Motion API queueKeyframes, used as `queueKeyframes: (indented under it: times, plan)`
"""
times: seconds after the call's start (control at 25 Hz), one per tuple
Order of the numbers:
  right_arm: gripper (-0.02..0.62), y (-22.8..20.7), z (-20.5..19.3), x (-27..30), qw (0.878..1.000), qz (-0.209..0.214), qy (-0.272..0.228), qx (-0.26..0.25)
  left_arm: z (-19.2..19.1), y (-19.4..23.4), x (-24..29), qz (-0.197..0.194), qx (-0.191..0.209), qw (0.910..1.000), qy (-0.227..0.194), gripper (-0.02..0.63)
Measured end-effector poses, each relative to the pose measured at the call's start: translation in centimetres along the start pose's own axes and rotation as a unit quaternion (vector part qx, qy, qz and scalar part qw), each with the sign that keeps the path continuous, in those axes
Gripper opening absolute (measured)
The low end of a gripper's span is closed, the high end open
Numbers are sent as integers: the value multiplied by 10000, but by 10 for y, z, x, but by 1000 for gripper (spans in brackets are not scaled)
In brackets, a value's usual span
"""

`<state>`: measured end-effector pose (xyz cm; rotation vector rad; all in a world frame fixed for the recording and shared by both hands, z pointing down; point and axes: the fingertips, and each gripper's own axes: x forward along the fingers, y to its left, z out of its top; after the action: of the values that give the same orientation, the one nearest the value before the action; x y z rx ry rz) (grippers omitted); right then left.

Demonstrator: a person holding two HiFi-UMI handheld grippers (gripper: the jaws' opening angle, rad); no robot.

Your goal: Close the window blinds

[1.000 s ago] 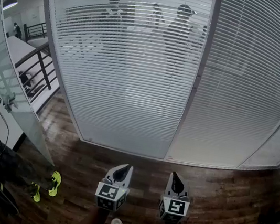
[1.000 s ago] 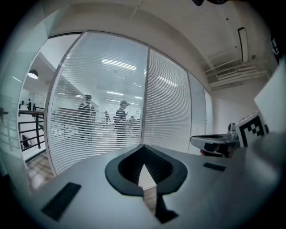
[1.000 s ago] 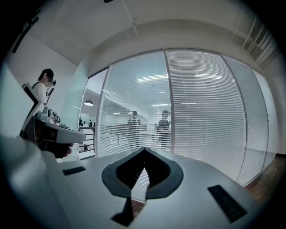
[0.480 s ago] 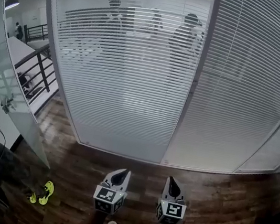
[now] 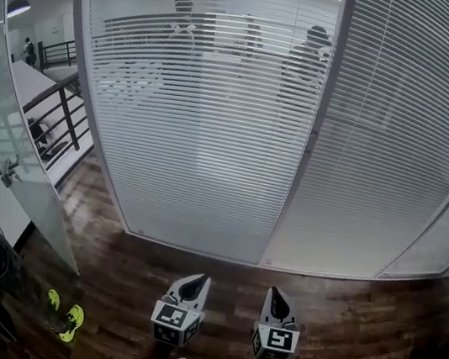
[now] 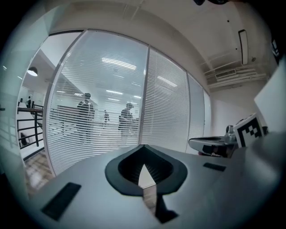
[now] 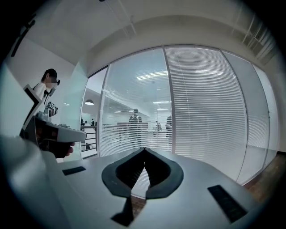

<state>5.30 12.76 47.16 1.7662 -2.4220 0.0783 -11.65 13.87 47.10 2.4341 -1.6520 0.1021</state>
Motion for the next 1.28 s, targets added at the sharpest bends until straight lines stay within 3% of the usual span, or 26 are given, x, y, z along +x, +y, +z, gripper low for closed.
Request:
queueKeyframes:
  times: [0.24,0.8,1.28]
  plan:
    - [2,5,8,-2,9985,-257,-272,-402,5,3,-3,-33,1,10000,16,0]
    - [2,24,6,27,9995,-199,-181,-145,8,33,10,-241,126,9996,2,0]
    - [2,21,3,46,9989,-460,-80,-106,23,53,35,-412,288,9987,-95,0]
